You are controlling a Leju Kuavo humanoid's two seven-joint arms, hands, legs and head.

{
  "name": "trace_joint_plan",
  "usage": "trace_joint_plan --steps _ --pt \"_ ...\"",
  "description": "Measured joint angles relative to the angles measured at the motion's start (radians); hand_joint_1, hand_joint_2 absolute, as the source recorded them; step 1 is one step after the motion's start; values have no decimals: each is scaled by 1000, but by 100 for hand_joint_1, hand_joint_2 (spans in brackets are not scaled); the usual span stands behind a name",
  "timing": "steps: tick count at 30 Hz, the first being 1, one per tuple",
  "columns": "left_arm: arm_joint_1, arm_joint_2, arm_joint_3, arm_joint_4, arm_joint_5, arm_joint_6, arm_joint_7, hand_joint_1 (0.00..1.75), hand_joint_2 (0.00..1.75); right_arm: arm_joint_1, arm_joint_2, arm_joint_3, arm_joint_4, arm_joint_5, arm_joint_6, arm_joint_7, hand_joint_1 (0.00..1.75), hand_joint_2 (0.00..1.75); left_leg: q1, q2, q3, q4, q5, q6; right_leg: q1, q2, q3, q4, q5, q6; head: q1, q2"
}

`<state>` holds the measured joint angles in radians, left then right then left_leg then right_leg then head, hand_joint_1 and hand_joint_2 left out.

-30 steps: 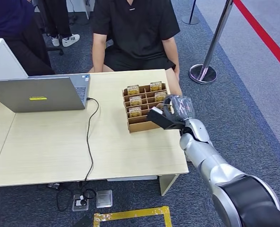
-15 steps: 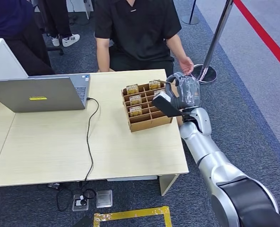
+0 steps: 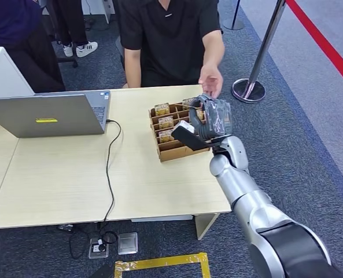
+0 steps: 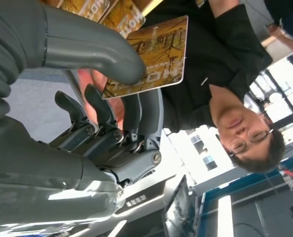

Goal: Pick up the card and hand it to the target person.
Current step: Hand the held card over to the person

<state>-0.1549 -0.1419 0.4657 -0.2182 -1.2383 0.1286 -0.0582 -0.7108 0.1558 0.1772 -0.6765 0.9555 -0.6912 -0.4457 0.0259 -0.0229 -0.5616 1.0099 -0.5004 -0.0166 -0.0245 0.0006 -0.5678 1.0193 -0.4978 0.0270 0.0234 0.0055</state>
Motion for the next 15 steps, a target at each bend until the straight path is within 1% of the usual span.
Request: trace_joint_plan --steps 1,5,7,10,11,12,13,14,15 --pt "0 0 0 0 0 -1 0 0 175 2 4 -1 1 10 0 2 150 175 0 0 0 0 0 0 0 0 0 0 0 0 0 0" --pt "2 0 -1 0 -9 -3 9 0 175 6 15 -6 4 33 0 3 175 175 0 0 0 0 0 0 0 0 0 0 0 0 0 0" --pt "2 0 -3 0 -20 -3 17 0 175 6 18 -10 4 39 0 1 175 175 0 0 0 0 0 0 0 0 0 0 0 0 1 0" --pt "2 1 -8 0 -27 -7 25 0 44 4 20 -19 6 47 0 0 175 175 0 0 0 0 0 0 0 0 0 0 0 0 1 0" --pt "2 2 -9 0 -27 -11 26 0 0 3 20 -23 7 47 0 0 143 175 0 0 0 0 0 0 0 0 0 0 0 0 0 0" --pt "2 2 -10 0 -27 -16 26 0 0 2 21 -27 7 48 0 0 112 175 0 0 0 0 0 0 0 0 0 0 0 0 0 0" --pt "2 2 -11 0 -26 -21 26 0 0 2 21 -31 8 49 0 0 68 175 0 0 0 0 0 0 0 0 0 0 0 0 0 0" --pt "2 3 -11 0 -26 -26 26 0 0 2 21 -35 8 52 0 0 24 131 0 0 0 0 0 0 0 0 0 0 0 0 0 0" --pt "3 3 -11 0 -26 -29 26 0 0 2 21 -40 8 55 0 -1 12 87 0 0 0 0 0 0 0 0 0 0 0 0 0 0"
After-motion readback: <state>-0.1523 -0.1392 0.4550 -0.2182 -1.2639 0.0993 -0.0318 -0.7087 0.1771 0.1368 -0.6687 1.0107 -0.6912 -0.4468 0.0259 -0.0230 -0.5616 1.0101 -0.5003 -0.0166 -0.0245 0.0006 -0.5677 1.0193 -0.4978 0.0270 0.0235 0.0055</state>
